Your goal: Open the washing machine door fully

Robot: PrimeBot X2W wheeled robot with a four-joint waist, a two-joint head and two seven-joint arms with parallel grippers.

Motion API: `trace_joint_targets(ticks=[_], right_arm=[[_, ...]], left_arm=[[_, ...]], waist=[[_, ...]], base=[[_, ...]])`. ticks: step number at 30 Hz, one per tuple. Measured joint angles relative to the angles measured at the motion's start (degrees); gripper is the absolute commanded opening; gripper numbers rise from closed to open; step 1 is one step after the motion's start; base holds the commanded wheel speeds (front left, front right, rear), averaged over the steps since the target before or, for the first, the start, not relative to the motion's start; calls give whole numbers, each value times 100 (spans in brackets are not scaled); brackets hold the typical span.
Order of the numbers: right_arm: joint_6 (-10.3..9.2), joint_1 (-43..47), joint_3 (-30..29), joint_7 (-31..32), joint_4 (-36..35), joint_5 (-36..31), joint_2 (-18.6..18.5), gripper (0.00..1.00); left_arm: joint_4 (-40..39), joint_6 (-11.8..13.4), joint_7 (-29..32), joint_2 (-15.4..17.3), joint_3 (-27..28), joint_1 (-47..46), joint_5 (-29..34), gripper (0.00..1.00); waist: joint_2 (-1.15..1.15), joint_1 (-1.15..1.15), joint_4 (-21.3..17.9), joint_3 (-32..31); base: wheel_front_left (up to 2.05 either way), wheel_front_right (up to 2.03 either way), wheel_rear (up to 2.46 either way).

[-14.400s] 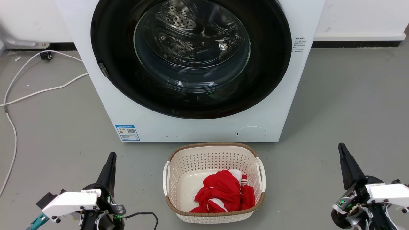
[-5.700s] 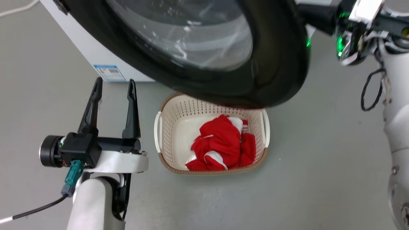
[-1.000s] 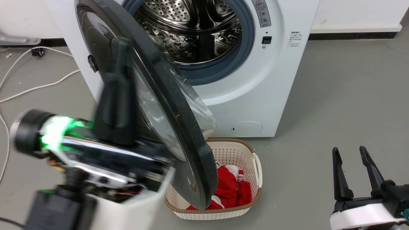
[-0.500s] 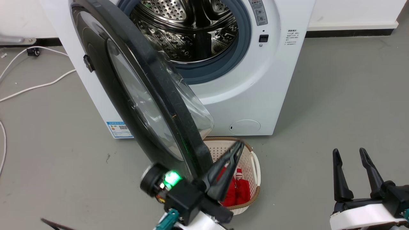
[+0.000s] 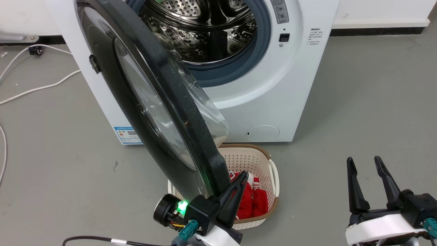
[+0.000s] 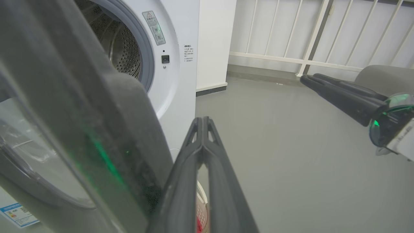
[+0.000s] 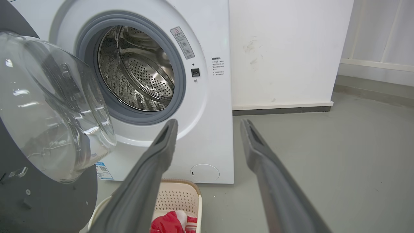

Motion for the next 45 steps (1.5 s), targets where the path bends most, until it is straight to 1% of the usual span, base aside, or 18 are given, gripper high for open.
trace_joint_targets(ticks=[5,11,13,16,21,27,29,37,42,45], right_arm=[[0,-21,7,-2,47,33,0,100],[0,-21,53,-2,85,92,0,100],[0,-23,88,-3,149,149,0,100],[0,-23,110,-7,188,196,0,100],[0,-19,145,-10,231,250,0,100],[0,68,131,-26,246,282,0,100],[0,81,119,-24,246,280,0,100],[0,118,86,57,201,227,2,100],[0,144,97,100,171,220,2,100],[0,181,118,124,141,221,2,100]], left_arm=[[279,163,-376,-47,-25,-213,-105,0],[498,330,-609,-118,-63,-373,-247,0],[578,497,-703,-147,-81,-388,-359,0],[522,579,-732,-137,-88,-324,-385,0],[177,748,-764,-5,16,53,-374,0],[-374,1107,-770,219,223,613,-342,0],[-588,1224,-742,318,271,780,-321,0],[-1336,1627,-590,510,477,1273,-236,0],[-1585,1808,-546,608,682,1471,-247,0],[-1645,1892,-532,740,903,1543,-297,0]], waist=[[0,0,-33,10],[0,0,-49,44],[0,0,-51,28],[0,0,-41,7],[0,0,-17,-39],[0,0,147,-47],[0,0,225,-40],[0,0,634,-19],[0,0,882,-50],[0,0,1000,-64]], base=[[0,0,0],[0,0,0],[0,0,0],[0,0,0],[0,0,0],[0,0,0],[0,0,0],[0,0,0],[0,0,0],[0,0,0]])
